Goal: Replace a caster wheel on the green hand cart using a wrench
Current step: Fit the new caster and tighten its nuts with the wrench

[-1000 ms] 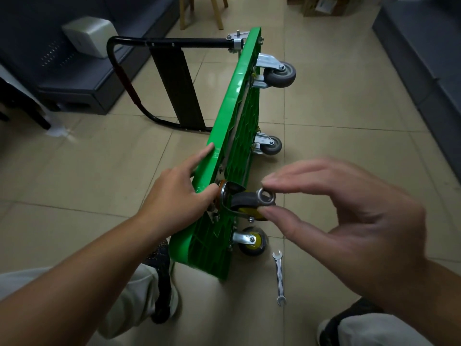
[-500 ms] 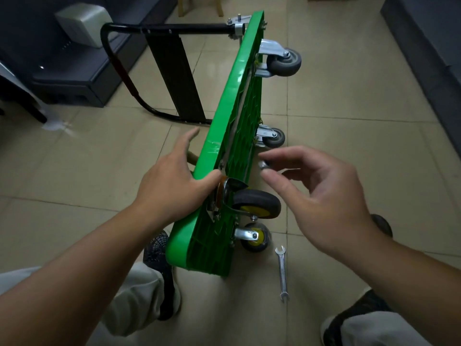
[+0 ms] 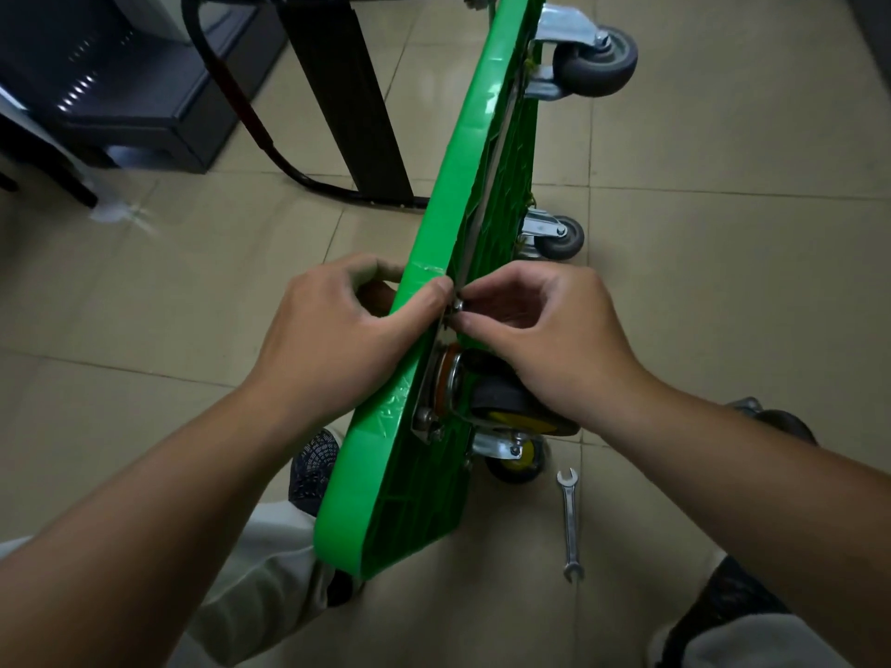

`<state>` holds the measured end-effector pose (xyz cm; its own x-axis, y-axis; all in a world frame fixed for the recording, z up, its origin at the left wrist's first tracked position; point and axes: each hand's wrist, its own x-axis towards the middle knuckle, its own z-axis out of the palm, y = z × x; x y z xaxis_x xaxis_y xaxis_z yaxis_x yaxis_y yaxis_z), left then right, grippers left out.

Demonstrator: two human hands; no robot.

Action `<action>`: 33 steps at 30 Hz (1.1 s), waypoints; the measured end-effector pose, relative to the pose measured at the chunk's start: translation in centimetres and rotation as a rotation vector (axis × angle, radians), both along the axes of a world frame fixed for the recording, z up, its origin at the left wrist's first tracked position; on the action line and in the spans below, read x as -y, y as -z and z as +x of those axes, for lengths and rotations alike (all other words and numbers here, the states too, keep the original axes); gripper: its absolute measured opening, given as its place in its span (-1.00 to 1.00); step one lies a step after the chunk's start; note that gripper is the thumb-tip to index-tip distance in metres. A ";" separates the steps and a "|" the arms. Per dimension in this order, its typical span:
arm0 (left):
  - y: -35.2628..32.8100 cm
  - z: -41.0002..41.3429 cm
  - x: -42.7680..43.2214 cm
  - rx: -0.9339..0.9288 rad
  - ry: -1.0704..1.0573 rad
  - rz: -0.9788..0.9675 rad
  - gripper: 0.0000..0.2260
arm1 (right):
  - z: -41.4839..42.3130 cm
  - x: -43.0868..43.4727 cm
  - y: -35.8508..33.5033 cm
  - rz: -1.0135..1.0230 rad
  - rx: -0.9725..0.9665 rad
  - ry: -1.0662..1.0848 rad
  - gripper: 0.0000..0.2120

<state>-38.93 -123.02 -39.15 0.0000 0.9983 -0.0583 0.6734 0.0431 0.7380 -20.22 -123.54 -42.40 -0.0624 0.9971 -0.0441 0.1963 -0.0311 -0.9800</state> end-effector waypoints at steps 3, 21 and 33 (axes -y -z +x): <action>-0.2 0.0 0.1 0.017 0.007 -0.003 -0.68 | 0.0 0.4 0.2 -0.008 0.008 0.001 -0.84; -1.2 1.2 0.7 -0.184 0.098 -0.154 -0.44 | -0.3 0.2 -0.4 -0.010 0.154 -0.005 -0.93; -1.3 1.5 0.8 -0.218 0.075 -0.137 -0.44 | -0.6 0.2 0.0 -0.009 0.135 0.001 -0.87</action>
<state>-37.39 -123.80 -37.88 0.0465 0.9787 -0.1998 0.8209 0.0765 0.5659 -20.79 -123.74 -42.42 -0.0546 0.9966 -0.0614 0.3264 -0.0403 -0.9444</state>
